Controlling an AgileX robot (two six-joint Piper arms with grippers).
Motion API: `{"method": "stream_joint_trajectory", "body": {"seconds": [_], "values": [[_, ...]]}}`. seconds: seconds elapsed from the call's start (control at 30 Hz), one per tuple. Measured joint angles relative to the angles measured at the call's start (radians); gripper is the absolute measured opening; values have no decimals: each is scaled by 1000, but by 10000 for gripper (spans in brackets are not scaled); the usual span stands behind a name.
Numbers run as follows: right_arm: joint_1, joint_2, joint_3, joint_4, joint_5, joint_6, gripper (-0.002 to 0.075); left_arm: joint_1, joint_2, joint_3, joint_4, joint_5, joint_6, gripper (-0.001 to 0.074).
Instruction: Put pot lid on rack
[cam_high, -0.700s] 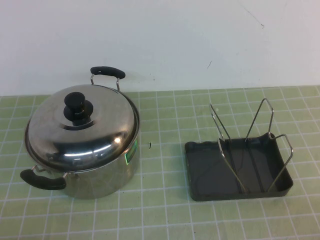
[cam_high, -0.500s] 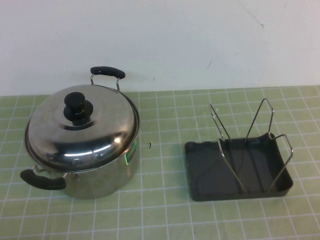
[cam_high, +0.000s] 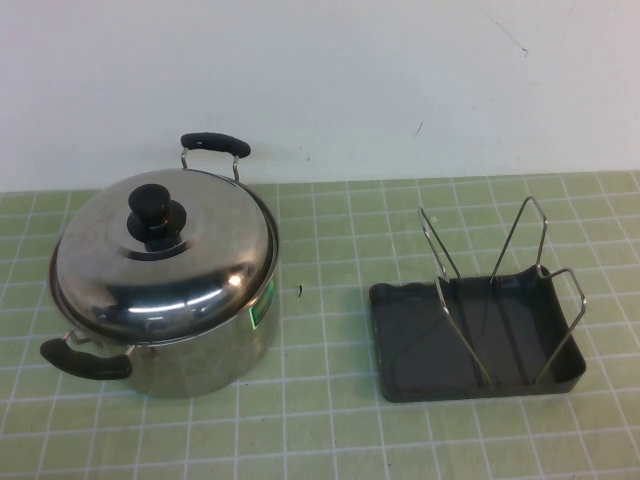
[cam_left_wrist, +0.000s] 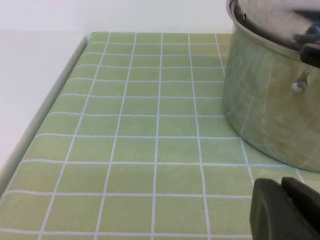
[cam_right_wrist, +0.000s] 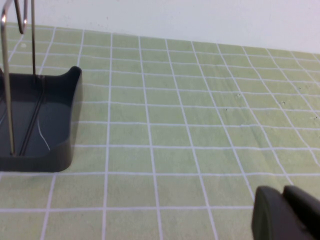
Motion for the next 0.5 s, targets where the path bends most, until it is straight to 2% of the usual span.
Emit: {"method": "stream_joint_trajectory", "body": {"seconds": [0.17,0.37,0.43,0.5], "values": [[0,0,0,0,0,0,30,0,0,6,-31,-46,-32,-2],[0,0,0,0,0,0,30,0,0,8,-598,-229,-395,-2],[0,0,0,0,0,0,30,0,0,8,-718,-273,-429,-2],[0,0,0,0,0,0,30,0,0,8,-747,-312,-407,-2]]}}
